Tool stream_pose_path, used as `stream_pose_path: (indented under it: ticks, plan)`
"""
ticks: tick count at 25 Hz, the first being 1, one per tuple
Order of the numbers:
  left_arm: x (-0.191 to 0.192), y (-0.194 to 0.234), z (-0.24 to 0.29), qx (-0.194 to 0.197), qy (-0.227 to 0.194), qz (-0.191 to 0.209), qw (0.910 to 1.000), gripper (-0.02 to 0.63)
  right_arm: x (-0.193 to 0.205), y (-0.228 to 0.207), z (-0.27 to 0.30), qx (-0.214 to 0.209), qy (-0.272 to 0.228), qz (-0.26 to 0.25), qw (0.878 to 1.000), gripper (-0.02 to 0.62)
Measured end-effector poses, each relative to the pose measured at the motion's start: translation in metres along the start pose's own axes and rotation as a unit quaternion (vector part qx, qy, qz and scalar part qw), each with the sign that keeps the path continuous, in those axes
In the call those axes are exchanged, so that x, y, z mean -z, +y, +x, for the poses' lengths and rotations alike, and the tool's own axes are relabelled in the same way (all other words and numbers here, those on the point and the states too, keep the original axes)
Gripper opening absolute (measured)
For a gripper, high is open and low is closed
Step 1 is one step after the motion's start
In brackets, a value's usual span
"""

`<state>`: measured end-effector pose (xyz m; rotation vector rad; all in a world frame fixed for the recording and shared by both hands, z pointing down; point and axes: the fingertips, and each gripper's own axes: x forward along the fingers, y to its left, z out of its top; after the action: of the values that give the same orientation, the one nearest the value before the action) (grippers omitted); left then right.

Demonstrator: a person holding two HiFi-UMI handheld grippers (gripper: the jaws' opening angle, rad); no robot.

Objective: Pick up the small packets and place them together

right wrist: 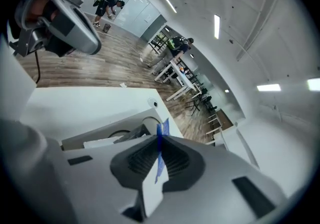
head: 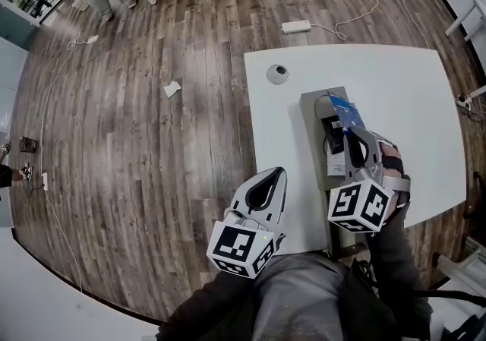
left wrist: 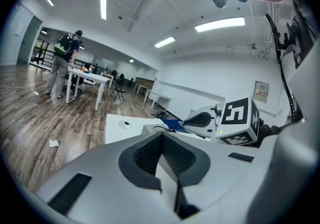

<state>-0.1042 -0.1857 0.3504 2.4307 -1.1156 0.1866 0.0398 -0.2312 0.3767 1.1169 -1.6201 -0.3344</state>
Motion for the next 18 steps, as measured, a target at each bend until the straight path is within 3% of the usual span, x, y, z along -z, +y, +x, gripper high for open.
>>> stream_pose_path:
  ticks: [13,18]
  plan:
    - [0.006,0.002,0.005,0.022,0.012,-0.018,0.9995,0.003,-0.002,0.055,0.008,-0.099,0.019,-0.034,0.994,0.018]
    - [0.003,0.005,0.003,0.019,0.008,-0.021,0.9996,0.003,-0.004,0.068,0.007,-0.146,0.023,-0.029,0.989,0.09]
